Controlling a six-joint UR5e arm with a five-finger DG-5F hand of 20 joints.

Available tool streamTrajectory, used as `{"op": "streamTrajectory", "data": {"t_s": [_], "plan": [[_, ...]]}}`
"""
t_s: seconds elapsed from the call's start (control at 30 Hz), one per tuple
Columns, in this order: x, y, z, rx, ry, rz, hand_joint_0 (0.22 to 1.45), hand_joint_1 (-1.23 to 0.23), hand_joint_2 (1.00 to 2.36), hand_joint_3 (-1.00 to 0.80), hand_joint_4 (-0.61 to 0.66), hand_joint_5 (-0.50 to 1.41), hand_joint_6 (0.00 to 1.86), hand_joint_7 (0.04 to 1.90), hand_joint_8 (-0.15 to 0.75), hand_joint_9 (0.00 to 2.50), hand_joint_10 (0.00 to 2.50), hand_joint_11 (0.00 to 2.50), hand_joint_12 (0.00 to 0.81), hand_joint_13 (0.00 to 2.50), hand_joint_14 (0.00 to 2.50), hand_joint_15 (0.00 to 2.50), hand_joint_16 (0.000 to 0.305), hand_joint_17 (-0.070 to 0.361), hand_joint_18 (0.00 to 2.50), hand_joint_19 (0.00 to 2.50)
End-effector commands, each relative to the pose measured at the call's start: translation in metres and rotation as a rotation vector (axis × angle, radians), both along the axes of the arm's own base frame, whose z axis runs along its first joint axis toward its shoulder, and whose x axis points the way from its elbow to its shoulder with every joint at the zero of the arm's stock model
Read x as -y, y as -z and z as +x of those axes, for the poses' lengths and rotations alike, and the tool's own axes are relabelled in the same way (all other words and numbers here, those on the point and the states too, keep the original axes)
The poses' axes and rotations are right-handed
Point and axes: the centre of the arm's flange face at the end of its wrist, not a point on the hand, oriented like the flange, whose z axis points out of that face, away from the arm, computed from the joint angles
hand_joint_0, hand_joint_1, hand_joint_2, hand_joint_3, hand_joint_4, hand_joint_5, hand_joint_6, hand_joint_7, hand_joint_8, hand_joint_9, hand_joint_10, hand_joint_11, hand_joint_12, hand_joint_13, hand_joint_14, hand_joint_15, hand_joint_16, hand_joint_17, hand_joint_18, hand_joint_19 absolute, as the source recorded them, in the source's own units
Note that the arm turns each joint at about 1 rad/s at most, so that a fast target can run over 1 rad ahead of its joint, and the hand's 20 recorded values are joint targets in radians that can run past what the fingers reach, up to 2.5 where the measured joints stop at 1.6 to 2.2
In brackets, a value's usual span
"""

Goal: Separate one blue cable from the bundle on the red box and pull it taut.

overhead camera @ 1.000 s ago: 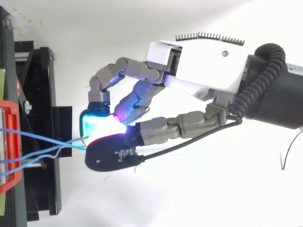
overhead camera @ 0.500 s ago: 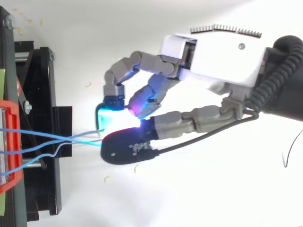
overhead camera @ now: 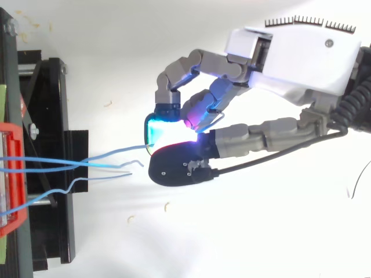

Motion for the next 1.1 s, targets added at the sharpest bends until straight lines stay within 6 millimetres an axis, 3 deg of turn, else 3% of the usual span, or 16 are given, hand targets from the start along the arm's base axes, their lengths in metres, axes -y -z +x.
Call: {"op": "streamTrajectory", "data": {"t_s": [0.0, 0.13, 0.47, 1.07], "plan": [[0.0, -0.001, 0.002, 0.024, 0.019, 0.016, 0.6, -0.78, 1.03, 0.03, -0.02, -0.13, 0.92, 1.14, 0.409, 1.06, 0.01, 0.76, 0.465, 0.75, 0.01, 0.3, 0.06, 0.136, 0.74, 0.25], [-0.005, -0.004, 0.006, 0.056, 0.019, 0.013, 0.61, -0.77, 1.0, 0.04, -0.02, -0.13, 0.92, 1.13, 0.415, 1.13, 0.01, 0.91, 0.461, 0.77, 0.01, 0.33, 0.06, 0.134, 0.75, 0.26], [-0.008, -0.008, 0.016, 0.138, 0.019, 0.027, 0.61, -0.77, 1.0, 0.05, -0.04, -0.13, 0.92, 1.15, 0.411, 1.09, 0.01, 0.84, 0.461, 0.79, 0.01, 0.35, 0.06, 0.135, 0.76, 0.28], [-0.009, -0.008, 0.016, 0.138, 0.017, 0.027, 0.61, -0.77, 1.04, 0.04, -0.04, -0.13, 0.92, 1.14, 0.411, 1.07, 0.01, 0.83, 0.46, 0.78, 0.01, 0.36, 0.062, 0.138, 0.76, 0.29]]}}
